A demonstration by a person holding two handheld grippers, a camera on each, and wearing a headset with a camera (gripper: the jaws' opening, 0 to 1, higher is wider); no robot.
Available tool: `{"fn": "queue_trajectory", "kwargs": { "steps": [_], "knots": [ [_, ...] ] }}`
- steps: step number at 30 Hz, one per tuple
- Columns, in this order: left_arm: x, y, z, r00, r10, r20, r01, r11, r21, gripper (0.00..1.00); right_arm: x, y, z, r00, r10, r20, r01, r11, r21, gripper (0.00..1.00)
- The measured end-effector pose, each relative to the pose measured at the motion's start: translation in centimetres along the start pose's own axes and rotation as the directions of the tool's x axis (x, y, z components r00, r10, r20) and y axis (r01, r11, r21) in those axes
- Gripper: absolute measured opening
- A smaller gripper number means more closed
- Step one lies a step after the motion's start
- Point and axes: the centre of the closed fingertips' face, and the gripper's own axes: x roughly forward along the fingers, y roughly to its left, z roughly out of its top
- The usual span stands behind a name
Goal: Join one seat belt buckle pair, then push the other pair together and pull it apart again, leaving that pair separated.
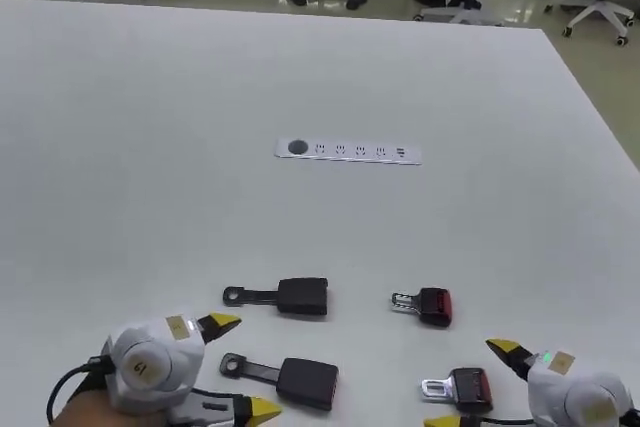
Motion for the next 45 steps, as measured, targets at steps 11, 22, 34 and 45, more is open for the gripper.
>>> {"fn": "queue_trajectory", "kwargs": {
  "steps": [11,22,34,45],
  "knots": [
    [1.9,-1.1,-0.3,0.9909,-0.106,-0.083,0.115,0.987,0.114,0.71,0.5,-1.6,-0.8,0.9941,0.083,-0.069,-0.087,0.995,-0.047,0.8],
    [4.6,-2.2,-1.3,0.96,-0.202,-0.194,0.248,0.935,0.252,0.64,0.4,-1.0,-2.2,0.9703,0.177,-0.165,-0.198,0.972,-0.124,0.66],
    [6.0,-2.5,-3.1,0.9256,-0.256,-0.279,0.343,0.879,0.332,0.47,0.5,-1.0,-2.9,0.9482,0.218,-0.231,-0.261,0.949,-0.179,0.51],
    [6.0,-2.4,-2.9,0.9425,-0.242,-0.23,0.304,0.907,0.291,0.36,0.3,-1.3,-2.8,0.9416,0.22,-0.255,-0.276,0.938,-0.211,0.38]
  ]
}}
